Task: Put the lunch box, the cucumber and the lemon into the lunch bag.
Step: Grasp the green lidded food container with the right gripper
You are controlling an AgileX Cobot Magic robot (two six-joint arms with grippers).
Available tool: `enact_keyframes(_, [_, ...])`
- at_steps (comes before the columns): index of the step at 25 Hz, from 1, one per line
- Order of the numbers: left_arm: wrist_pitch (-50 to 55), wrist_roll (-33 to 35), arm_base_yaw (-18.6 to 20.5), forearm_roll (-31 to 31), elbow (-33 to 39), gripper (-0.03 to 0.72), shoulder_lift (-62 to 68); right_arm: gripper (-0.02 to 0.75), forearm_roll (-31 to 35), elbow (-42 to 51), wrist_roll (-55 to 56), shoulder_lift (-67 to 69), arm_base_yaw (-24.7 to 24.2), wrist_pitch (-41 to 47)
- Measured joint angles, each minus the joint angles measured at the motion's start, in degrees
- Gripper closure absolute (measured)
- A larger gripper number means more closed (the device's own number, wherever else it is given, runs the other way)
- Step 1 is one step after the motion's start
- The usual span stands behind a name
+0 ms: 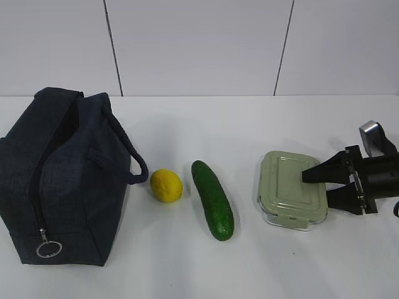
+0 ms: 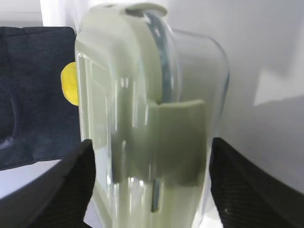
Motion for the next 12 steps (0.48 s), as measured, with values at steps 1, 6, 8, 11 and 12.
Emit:
enact_keyframes(1, [0.00,0.00,0.00,0.00,0.00,0.449,0.00,0.174,0.00,0.00,0.00,0.00,0.26,0.00])
enact_keyframes(6, [0.00,0.00,0.00,0.00,0.00,0.449,0.00,0.195,0.00,0.00,0.00,0.00,0.63,0.00])
enact_keyframes(8, [0.00,0.00,0.00,0.00,0.00,0.449,0.00,0.201,0.00,0.00,0.00,0.00,0.63,0.00])
enact_keyframes(11, [0.00,0.00,0.00,0.00,0.00,0.449,0.00,0.218,0.00,0.00,0.00,0.00,0.63,0.00])
enact_keyframes(12, [0.00,0.00,0.00,0.00,0.00,0.449,0.00,0.226,0.00,0.00,0.00,0.00,0.63,0.00])
